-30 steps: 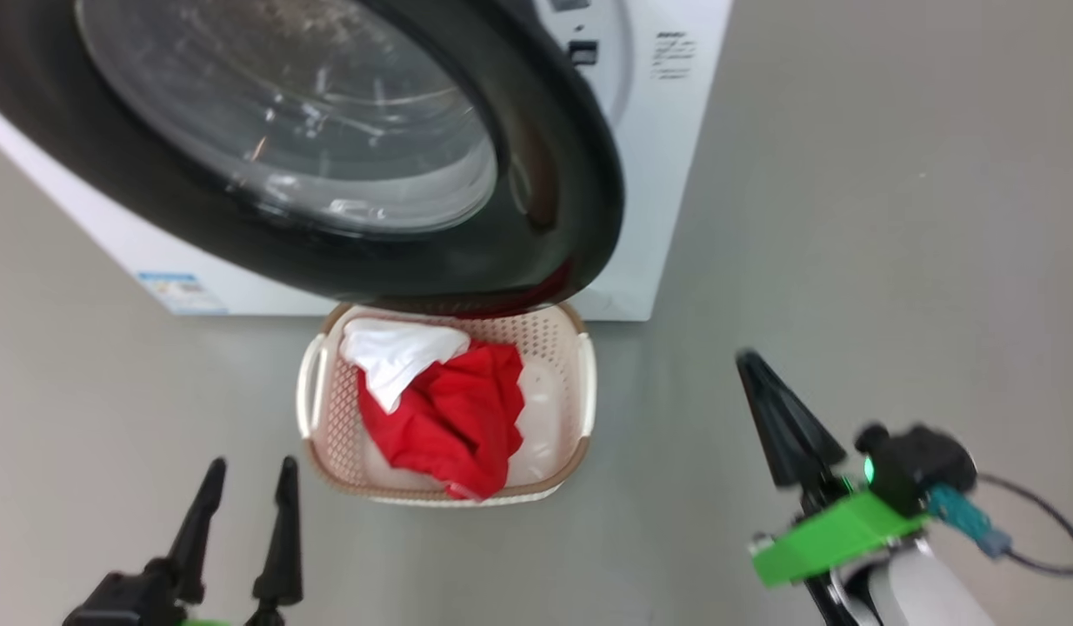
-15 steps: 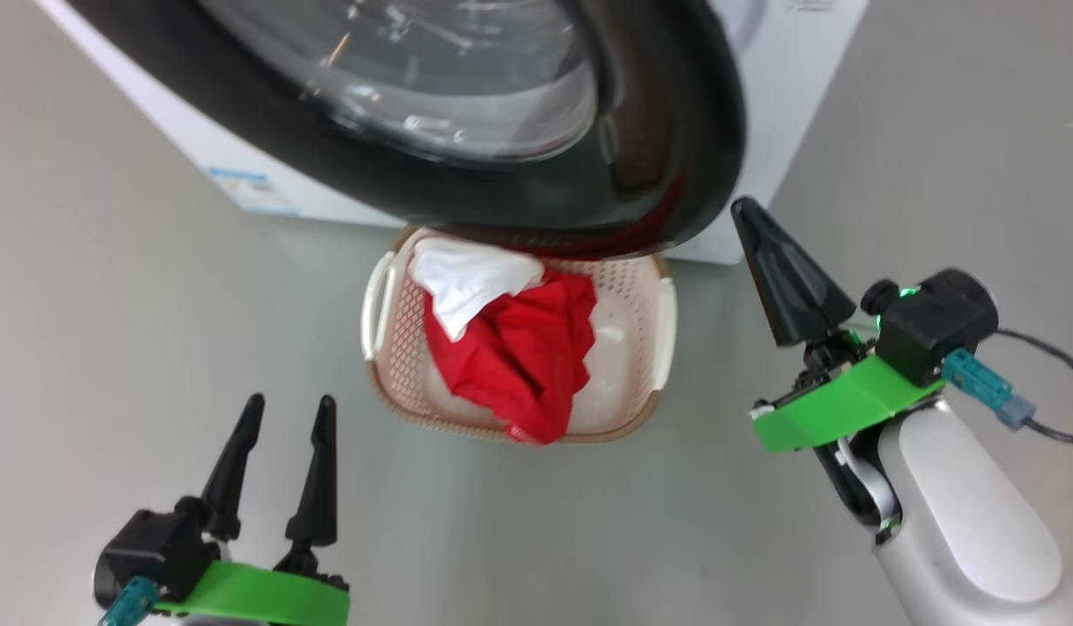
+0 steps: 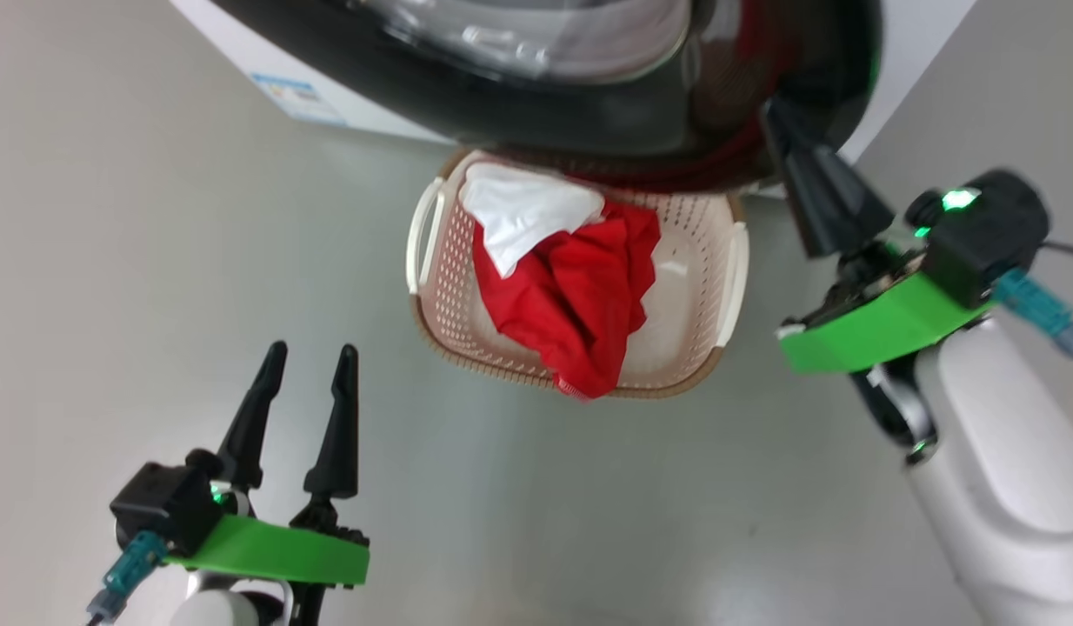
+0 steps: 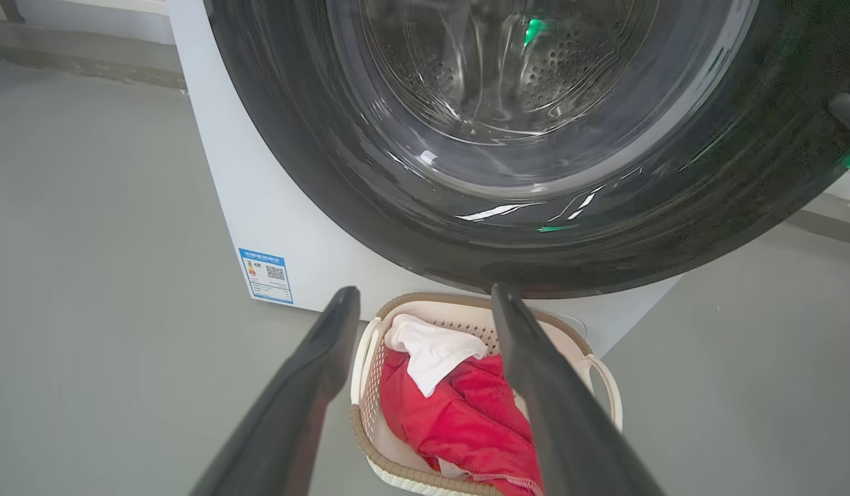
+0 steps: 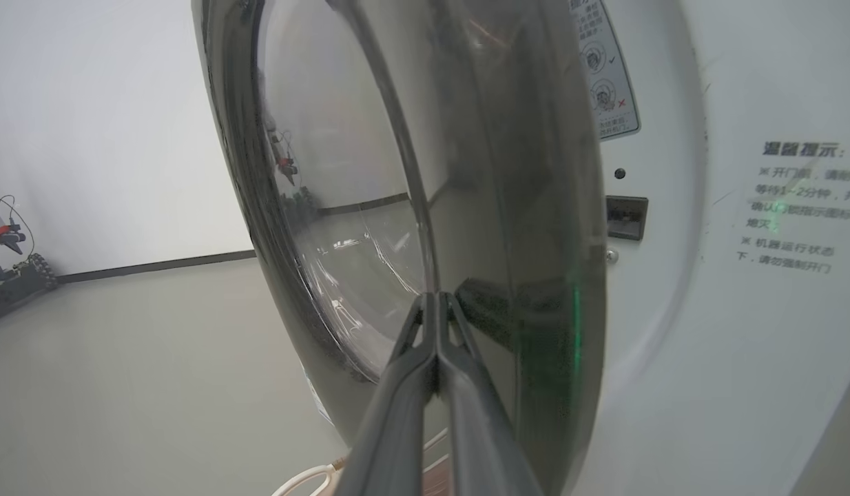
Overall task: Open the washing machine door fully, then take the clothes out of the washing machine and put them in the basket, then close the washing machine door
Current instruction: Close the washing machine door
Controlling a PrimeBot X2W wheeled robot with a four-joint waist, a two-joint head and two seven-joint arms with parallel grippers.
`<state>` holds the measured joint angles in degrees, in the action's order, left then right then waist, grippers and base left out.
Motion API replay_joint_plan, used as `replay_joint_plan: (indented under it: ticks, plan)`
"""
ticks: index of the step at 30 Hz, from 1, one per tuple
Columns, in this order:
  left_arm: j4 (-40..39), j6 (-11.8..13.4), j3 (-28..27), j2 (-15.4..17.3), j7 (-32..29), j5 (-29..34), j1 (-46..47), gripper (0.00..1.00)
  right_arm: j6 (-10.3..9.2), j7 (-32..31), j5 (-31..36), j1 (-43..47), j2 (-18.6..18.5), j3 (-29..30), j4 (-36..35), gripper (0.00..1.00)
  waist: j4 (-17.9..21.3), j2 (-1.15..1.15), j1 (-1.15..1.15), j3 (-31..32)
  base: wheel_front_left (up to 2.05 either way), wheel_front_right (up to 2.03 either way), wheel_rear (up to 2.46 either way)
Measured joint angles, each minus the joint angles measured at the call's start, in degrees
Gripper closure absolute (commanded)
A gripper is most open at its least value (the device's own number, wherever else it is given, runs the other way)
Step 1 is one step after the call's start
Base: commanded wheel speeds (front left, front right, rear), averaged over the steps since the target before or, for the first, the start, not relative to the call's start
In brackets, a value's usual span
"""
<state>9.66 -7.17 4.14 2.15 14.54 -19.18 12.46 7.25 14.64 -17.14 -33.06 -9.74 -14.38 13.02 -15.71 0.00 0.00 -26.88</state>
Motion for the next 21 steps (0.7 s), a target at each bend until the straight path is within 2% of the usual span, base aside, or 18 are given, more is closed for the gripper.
replay_joint_plan:
  ticks: [13,21]
  plan:
    - [-0.1,0.0,2.6,-0.4,0.0,-2.2,4.7,0.0,0.31,0.0,0.0,-7.5,-0.8,6.8,-1.8,1.0,-2.2,0.0,0.0,-6.9,0.0,0.0,0.0]
    - [-0.2,0.0,3.2,-0.7,0.0,-3.2,5.7,0.0,0.4,0.1,0.0,-9.8,-0.6,8.4,-2.7,1.0,-3.5,0.0,0.0,-9.3,0.0,0.0,0.0]
